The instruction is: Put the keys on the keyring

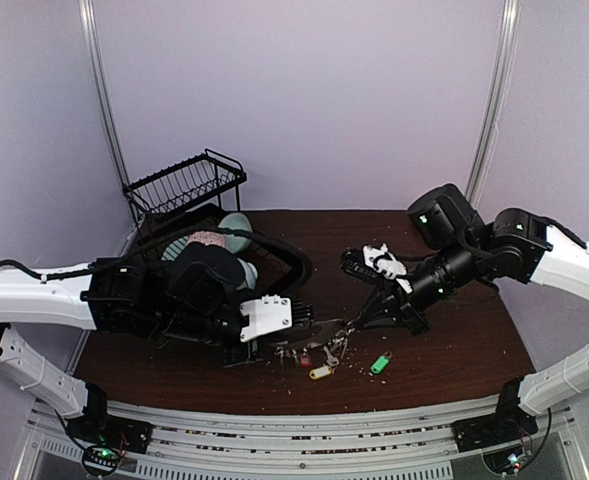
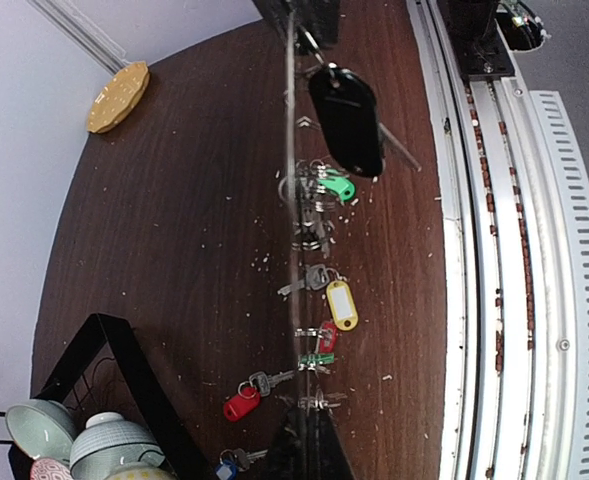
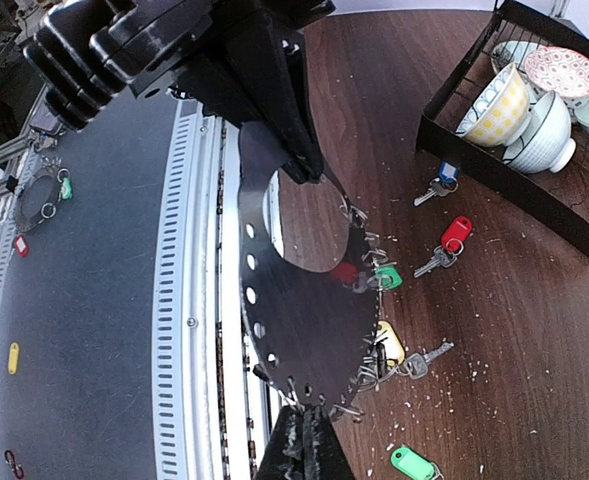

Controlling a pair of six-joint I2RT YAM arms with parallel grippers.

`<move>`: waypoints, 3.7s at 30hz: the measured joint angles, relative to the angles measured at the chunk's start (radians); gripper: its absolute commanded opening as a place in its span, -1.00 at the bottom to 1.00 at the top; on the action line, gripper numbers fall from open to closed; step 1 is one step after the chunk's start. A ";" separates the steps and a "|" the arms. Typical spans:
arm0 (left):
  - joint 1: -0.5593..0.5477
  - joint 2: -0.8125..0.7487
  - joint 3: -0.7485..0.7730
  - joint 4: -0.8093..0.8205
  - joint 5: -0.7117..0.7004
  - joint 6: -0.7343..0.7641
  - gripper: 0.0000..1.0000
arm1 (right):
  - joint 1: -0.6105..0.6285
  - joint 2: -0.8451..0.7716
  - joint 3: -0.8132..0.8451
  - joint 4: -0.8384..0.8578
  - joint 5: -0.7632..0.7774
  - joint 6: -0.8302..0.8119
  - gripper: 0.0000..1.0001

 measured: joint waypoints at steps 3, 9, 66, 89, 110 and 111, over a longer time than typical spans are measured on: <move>0.000 0.000 0.000 0.000 0.003 0.039 -1.00 | 0.000 0.003 0.000 -0.015 -0.023 -0.021 -1.00; 0.000 0.002 0.000 0.003 0.001 0.095 -1.00 | 0.014 0.003 0.000 -0.024 -0.040 -0.042 -1.00; -0.017 -0.050 -0.156 0.360 -0.131 0.023 -1.00 | 0.061 -0.380 -0.479 0.752 0.174 0.388 -0.53; -0.017 -0.067 -0.170 0.386 -0.159 0.017 -1.00 | 0.051 -0.367 -0.531 0.873 0.182 0.472 -0.76; -0.021 -0.064 -0.170 0.352 -0.166 0.014 -1.00 | 0.050 -0.340 -0.495 0.819 0.116 0.430 -1.00; -0.021 -0.064 -0.170 0.349 -0.165 0.014 -1.00 | 0.050 -0.340 -0.492 0.806 0.116 0.421 -1.00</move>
